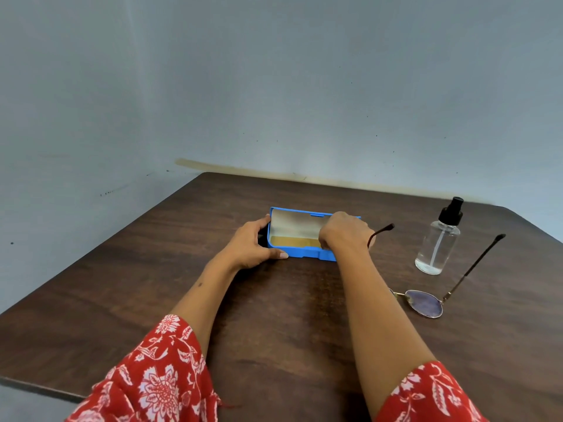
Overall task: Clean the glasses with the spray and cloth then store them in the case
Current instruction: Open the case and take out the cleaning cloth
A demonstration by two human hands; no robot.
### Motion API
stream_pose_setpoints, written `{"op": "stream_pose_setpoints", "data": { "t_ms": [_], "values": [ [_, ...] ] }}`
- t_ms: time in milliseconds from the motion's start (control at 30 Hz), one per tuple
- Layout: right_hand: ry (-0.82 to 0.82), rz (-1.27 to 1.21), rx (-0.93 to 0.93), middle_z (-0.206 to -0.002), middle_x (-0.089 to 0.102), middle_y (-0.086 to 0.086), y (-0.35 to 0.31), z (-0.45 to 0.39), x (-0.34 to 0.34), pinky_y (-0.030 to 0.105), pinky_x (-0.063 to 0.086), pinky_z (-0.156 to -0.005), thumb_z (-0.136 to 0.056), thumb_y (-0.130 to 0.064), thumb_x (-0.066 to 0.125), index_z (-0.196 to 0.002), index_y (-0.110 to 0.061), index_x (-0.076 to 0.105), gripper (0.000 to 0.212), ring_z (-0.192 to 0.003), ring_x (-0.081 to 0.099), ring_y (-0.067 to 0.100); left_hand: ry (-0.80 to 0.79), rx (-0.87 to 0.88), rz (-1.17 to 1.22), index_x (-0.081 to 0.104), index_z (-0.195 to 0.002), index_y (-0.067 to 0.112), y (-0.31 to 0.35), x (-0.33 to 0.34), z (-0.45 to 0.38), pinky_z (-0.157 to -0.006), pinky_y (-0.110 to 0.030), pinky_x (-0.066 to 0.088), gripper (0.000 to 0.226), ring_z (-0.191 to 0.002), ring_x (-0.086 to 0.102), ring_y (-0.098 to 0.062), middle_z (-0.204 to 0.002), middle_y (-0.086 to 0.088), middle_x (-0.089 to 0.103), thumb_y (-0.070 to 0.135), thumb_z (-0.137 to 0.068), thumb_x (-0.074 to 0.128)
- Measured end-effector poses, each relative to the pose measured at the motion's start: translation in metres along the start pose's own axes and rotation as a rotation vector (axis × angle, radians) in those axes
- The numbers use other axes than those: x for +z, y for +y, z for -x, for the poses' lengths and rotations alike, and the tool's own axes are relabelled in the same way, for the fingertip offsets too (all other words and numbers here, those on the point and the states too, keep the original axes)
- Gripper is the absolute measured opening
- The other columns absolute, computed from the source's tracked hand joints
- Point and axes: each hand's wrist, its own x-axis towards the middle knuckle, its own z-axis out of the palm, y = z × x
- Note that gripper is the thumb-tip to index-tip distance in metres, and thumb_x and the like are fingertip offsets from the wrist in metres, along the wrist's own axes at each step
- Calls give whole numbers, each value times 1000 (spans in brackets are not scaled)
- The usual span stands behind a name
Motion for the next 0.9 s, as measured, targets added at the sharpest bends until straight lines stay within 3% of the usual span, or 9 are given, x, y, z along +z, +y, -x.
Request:
{"op": "stream_pose_setpoints", "data": {
  "t_ms": [67, 200, 467, 633, 767, 900],
  "values": [
    [23, -20, -24, -117, 60, 12, 0, 0, 4, 32, 42, -73, -88, -12, 49, -113, -8, 57, 27, -109, 56, 28, 6, 4, -4, 34, -143, 20, 2, 0, 1, -112, -42, 33, 115, -132, 42, -14, -145, 3, 44, 51, -44, 83],
    [47, -48, -32, -115, 60, 12, 1, 0, 11, 31, 42, -76, -89, -11, 46, -109, -9, 57, 23, -107, 57, 29, 30, 3, -10, 29, -145, 16, 2, 1, 0, -113, -38, 30, 102, -135, 37, -15, -147, 1, 40, 27, -62, 85],
    [42, -108, -22, -106, 58, 9, 1, -5, 16, 33, 43, -77, -88, -14, 48, -103, -11, 52, 16, -102, 57, 26, 45, 31, -23, 29, -146, 18, -4, 3, -6, -112, -38, 32, 98, -133, 40, -17, -145, 1, 42, 26, -65, 83],
    [-26, -80, 4, -88, 49, 5, 2, -6, 11, 32, 38, -70, -89, -15, 49, -93, -14, 47, 5, -84, 48, 22, 39, 33, -22, 29, -146, 19, -5, 3, -8, -111, -42, 33, 96, -132, 41, -17, -145, 1, 43, 27, -66, 82],
    [-55, -93, 11, -72, 43, 4, 2, -7, 10, 31, 38, -70, -89, -13, 49, -94, -13, 49, 5, -80, 47, 21, 35, 34, -22, 28, -146, 19, -6, 4, -8, -111, -42, 33, 94, -133, 40, -18, -145, 0, 42, 27, -68, 81],
    [-33, -154, 16, -77, 46, 4, 2, -5, 11, 32, 39, -72, -87, -11, 50, -93, -12, 46, 7, -86, 50, 23, 45, 61, -46, 31, -144, 18, -5, 4, -8, -110, -38, 34, 89, -131, 42, -18, -142, 0, 46, 25, -70, 80]
  ]
}}
